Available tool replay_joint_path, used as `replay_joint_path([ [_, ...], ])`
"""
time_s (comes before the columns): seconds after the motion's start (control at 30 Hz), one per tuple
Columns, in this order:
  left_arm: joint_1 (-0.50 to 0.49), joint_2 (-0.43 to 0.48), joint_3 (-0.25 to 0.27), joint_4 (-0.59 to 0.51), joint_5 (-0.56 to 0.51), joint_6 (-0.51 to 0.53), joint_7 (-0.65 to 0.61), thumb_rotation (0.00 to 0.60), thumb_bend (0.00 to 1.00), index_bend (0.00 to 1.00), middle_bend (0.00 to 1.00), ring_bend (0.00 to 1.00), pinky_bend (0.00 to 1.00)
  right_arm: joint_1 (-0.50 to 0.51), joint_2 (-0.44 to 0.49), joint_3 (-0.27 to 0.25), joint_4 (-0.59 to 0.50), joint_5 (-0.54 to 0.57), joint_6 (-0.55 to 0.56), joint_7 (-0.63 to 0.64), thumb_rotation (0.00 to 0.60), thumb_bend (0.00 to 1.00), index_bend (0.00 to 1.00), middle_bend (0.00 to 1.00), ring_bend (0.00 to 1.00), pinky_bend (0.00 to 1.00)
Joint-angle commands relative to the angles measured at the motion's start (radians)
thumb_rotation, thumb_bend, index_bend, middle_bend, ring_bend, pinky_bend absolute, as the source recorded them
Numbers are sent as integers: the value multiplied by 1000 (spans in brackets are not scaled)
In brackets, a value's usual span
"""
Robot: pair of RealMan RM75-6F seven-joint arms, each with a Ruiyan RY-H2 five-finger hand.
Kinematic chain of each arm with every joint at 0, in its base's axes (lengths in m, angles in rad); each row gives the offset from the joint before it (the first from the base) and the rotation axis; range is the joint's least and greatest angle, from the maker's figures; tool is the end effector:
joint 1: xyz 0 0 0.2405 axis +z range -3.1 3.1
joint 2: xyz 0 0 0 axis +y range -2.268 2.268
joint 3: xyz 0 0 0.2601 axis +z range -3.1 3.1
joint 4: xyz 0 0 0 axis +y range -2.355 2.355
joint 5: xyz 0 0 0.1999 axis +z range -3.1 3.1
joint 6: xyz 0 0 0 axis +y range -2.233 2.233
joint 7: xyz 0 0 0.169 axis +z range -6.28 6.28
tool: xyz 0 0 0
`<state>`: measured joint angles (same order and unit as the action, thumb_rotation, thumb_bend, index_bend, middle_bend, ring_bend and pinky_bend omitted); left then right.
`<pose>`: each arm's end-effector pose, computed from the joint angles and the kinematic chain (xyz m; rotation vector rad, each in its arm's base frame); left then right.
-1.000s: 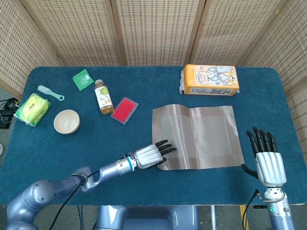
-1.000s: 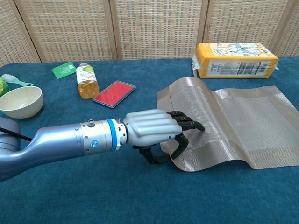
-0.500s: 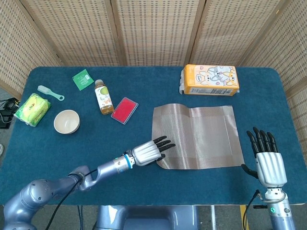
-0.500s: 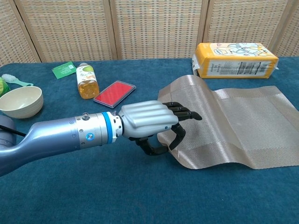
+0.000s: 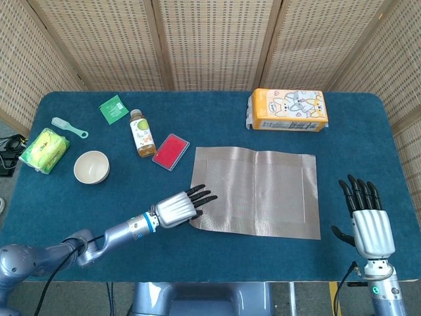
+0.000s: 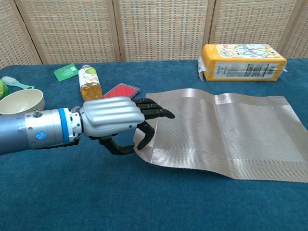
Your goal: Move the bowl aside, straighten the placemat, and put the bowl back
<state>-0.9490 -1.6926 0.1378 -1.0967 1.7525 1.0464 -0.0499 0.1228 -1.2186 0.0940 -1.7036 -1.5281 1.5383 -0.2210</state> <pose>-0.1057 0.3296 -0.0844 -2.4971 -0.3442 -1.0445 -0.2650 -0.2213 0.1470 1.3835 -0.7802 0.9855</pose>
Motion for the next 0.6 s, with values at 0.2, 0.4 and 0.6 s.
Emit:
replay_joint_path([
  [0.2, 60, 113, 34, -134, -24, -6, 94, 600, 487, 816, 0, 0, 0, -2, 4, 1, -4, -4, 2, 6, 600, 0, 64, 0, 0, 0],
  [0.4, 98, 197, 75, -247, -20, -18, 178, 600, 487, 816, 0, 0, 0, -2, 5, 2, -4, -4, -1, 6, 600, 0, 64, 0, 0, 0],
  [0.6, 138, 267, 102, -355, -13, -21, 321, 600, 488, 816, 0, 0, 0, -4, 7, 2, -7, -8, 3, 9, 600, 0, 64, 0, 0, 0],
])
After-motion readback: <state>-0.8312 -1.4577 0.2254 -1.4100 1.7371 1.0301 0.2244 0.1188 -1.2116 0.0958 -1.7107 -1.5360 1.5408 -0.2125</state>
